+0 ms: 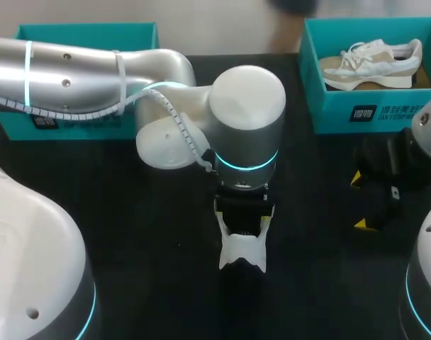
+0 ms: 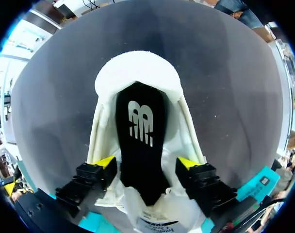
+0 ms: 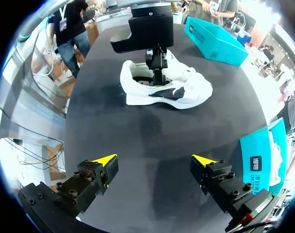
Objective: Take the shoe out of the shoebox, open the shoe tongue, remove and reinsert the insole, then place the shoe into the shoebox
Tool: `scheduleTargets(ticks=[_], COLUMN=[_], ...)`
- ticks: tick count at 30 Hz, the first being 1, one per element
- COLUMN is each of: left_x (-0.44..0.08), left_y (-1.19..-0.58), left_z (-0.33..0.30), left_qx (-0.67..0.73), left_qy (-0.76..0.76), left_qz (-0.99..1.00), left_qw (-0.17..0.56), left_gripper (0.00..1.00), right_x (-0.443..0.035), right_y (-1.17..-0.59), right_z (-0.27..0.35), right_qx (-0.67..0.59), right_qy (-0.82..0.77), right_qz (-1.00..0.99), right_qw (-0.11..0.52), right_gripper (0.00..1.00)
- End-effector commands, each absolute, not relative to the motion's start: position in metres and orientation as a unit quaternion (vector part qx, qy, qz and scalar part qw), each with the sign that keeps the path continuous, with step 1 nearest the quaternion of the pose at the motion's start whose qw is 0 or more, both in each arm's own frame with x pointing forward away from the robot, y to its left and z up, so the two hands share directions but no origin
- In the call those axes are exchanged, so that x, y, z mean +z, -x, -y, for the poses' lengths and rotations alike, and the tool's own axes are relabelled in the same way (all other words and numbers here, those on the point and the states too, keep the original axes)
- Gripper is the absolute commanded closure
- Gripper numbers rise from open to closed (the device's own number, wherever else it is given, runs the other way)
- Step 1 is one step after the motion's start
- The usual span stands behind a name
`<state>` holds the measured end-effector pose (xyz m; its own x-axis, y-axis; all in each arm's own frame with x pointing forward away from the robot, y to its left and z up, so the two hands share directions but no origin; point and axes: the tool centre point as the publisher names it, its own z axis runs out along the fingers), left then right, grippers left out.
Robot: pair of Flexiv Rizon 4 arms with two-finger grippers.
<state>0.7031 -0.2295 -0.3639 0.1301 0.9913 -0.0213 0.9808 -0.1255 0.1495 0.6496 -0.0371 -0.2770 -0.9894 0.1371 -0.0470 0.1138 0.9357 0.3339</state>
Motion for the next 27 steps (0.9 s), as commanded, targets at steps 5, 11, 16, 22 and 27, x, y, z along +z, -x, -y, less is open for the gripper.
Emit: scheduleTargets(ticks=[5, 11, 16, 22, 27], left_x=[-0.358, -0.352, -0.353, -0.359, -0.358], left_y=[-0.709, -0.71, -0.703, -0.692, -0.688], left_z=[0.226, 0.224, 0.227, 0.234, 0.236], left_qx=[0.024, 0.011, 0.005, 0.002, 0.001], left_qy=[-0.752, -0.759, -0.768, -0.775, -0.777], left_qz=[-0.656, -0.649, -0.639, -0.631, -0.629], left_qw=[0.06, 0.057, 0.047, 0.033, 0.028], left_gripper=[0.0, 0.0, 0.0, 0.0, 0.0], right_x=[-0.277, -0.277, -0.277, -0.277, -0.277], right_y=[-0.649, -0.649, -0.649, -0.649, -0.649], right_z=[0.036, 0.036, 0.036, 0.036, 0.036], right_qx=[0.166, 0.166, 0.166, 0.166, 0.166], right_qy=[-0.064, -0.064, -0.064, -0.064, -0.064], right_qz=[-0.983, -0.983, -0.983, -0.983, -0.983], right_qw=[0.035, 0.035, 0.035, 0.035, 0.035], right_gripper=[0.0, 0.0, 0.0, 0.0, 0.0])
